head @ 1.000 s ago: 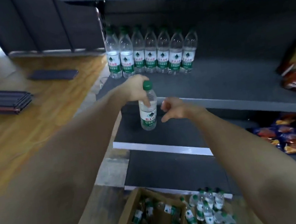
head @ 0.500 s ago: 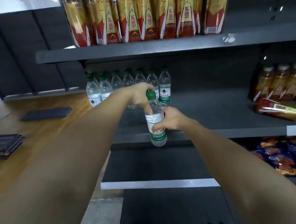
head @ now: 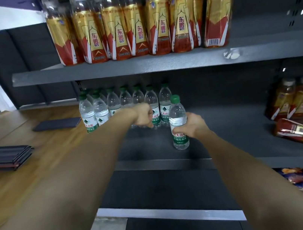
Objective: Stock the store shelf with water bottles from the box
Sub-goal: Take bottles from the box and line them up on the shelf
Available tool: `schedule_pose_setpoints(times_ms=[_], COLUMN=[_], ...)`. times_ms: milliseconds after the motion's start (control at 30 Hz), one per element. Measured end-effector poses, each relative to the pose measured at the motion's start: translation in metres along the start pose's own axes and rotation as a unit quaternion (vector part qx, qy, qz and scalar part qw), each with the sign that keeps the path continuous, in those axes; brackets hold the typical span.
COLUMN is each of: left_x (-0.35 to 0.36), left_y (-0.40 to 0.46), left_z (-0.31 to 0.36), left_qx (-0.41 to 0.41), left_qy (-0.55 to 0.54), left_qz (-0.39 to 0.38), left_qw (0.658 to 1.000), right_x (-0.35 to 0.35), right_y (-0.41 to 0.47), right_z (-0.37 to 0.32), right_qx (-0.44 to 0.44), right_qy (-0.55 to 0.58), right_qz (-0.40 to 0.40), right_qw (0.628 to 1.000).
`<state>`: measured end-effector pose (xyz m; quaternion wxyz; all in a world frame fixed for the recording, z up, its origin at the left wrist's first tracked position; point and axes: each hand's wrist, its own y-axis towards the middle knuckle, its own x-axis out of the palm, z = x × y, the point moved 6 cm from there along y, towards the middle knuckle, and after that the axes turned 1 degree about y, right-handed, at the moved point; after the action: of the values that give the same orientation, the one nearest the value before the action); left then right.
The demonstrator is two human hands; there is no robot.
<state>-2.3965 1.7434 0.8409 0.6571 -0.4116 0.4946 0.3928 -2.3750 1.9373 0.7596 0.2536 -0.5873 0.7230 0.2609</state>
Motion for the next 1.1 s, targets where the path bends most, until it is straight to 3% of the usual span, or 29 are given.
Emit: schedule_pose_setpoints(times_ms=[500,1100], left_x=[0.045,0.042], left_y=[0.095,0.13], left_z=[-0.003,-0.01], left_qx=[-0.003,-0.013], left_qy=[0.002,0.047], left_qz=[-0.025,0.003], left_qw=[1.0,0.999], right_x=[0.016,0.036], right_y=[0.109,0.176], right_z=[0.042,0.046], right_qx=[0.033,0.0], right_qy=[0.07,0.014], right_qz=[0.042,0.018], right_qw=[0.996,1.0])
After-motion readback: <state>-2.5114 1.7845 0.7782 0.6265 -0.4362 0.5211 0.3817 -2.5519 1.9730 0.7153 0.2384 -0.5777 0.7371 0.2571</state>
